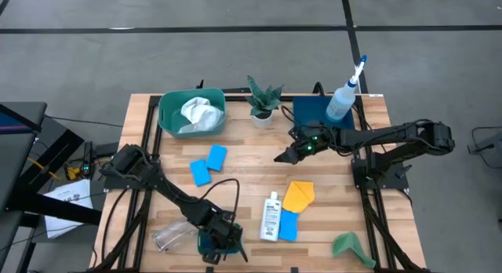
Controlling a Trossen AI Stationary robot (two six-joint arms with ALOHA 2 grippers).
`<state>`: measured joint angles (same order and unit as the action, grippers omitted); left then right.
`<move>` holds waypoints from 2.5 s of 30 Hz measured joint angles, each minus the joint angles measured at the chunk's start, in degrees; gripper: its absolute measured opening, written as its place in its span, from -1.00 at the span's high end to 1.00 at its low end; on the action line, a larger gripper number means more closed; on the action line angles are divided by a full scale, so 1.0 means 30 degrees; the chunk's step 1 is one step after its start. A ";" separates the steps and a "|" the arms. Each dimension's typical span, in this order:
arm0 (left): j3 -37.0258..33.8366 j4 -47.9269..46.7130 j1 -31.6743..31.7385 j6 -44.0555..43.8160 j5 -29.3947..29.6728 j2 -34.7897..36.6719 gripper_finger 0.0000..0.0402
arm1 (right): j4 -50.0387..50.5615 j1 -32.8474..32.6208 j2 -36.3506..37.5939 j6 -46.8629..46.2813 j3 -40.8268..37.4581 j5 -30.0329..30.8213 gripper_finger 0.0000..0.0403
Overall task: Pick & Place Kitchen Items
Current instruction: Put the blue sponge into the bottom green bin
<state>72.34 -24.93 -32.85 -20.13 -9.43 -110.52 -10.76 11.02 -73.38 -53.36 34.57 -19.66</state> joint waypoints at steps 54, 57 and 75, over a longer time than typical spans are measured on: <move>-1.3539 -0.1623 0.4230 -0.2325 1.0020 1.3682 0.24 | -0.1160 0.0962 0.0007 -0.1729 0.0022 0.2587 0.11; -1.4128 -0.0457 0.4230 -0.1860 1.0035 1.3682 0.29 | -0.1160 0.0962 0.0007 -0.1729 0.0022 0.2721 0.11; -1.4908 0.3002 0.4223 -0.2267 1.0360 0.9398 0.38 | -0.1007 0.0948 0.0007 -0.2078 0.0022 0.3083 0.11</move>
<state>27.61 -15.92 -20.18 -26.94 21.65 -82.33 -13.78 13.87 -73.36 -59.59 34.63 -10.41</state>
